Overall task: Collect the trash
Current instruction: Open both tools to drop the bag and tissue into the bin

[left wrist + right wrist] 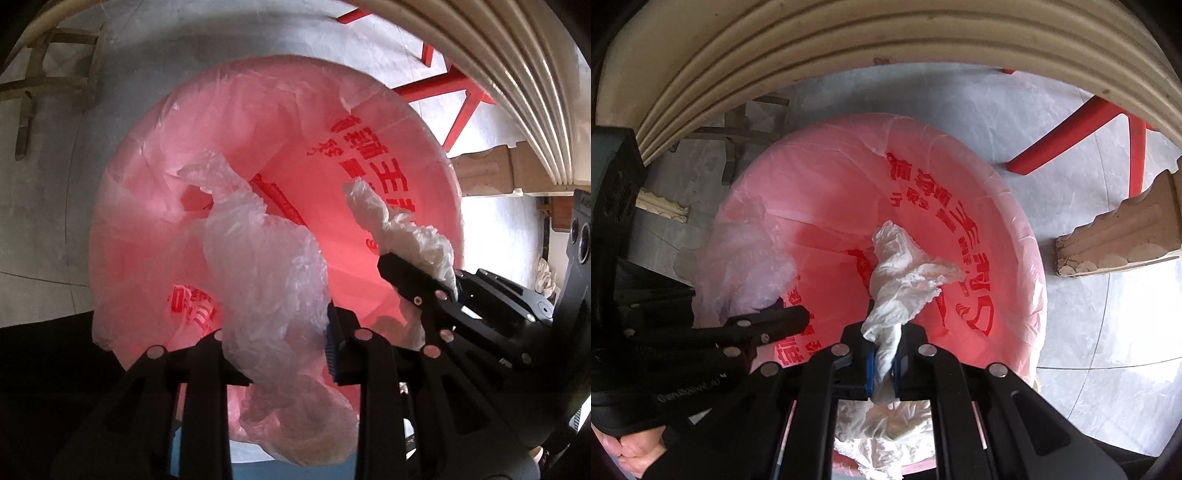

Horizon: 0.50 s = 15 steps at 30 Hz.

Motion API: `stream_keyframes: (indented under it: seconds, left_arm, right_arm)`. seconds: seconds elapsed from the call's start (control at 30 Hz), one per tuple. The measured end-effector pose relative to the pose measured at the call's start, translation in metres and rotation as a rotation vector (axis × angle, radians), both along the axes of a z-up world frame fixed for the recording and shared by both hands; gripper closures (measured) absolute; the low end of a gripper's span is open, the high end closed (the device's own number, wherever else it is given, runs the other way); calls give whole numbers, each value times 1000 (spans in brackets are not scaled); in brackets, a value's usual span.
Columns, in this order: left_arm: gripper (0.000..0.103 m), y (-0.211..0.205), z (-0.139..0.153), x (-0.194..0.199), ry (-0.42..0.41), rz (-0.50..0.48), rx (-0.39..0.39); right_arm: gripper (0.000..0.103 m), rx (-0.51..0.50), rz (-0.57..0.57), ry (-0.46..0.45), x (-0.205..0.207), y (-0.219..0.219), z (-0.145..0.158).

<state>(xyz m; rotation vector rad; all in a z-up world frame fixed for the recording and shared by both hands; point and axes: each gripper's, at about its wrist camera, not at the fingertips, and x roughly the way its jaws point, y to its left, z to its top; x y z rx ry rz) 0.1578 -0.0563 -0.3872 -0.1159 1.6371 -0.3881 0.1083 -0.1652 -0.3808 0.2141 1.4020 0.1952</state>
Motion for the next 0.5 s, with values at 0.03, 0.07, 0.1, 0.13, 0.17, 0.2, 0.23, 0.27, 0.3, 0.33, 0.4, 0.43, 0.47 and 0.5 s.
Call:
stream_keyframes:
  seconds: [0.03, 0.07, 0.1, 0.13, 0.17, 0.2, 0.23, 0.27, 0.3, 0.33, 0.4, 0.43, 0.47, 0.5]
  left_arm:
    - [76, 2, 1, 1, -2, 5, 2]
    - [75, 7, 3, 0, -1, 11, 1]
    - [75, 8, 3, 1, 4, 18, 0]
    - [71, 9, 2, 3, 17, 27, 0]
    - [67, 11, 0, 4, 25, 28, 4]
    - [58, 17, 0, 1, 27, 26, 10]
    - [52, 16, 2, 3, 22, 23, 32]
    - [50, 22, 8, 2, 11, 23, 49]
    - [48, 23, 12, 4, -3, 24, 58]
    - [43, 24, 15, 6, -12, 27, 62]
    - [39, 25, 17, 7, -19, 35, 69]
    - [39, 25, 18, 8, -22, 38, 75]
    - [39, 26, 20, 9, -26, 43, 83]
    - [39, 27, 22, 10, -28, 48, 84]
  right_arm:
    - [96, -2, 1, 0, 0, -1, -1]
    - [96, -1, 0, 0, 0, 0, -1]
    - [96, 1, 1, -1, 0, 0, -1]
    - [96, 0, 1, -4, 0, 2, -1]
    - [94, 0, 3, -10, 1, 2, -1]
    - [92, -1, 7, -18, 0, 2, 0]
    - [90, -6, 10, -23, 1, 1, 1]
    - [88, -24, 9, -31, 0, 0, 2]
    - [85, -27, 8, -33, 0, -1, 2]
    - [85, -26, 1, -32, 1, -2, 2]
    - [80, -22, -20, -17, 2, -7, 0]
    - [76, -30, -29, -11, 2, -8, -1]
    - [69, -36, -36, -8, 3, -9, -1]
    - [63, -38, -46, -6, 3, -11, -2]
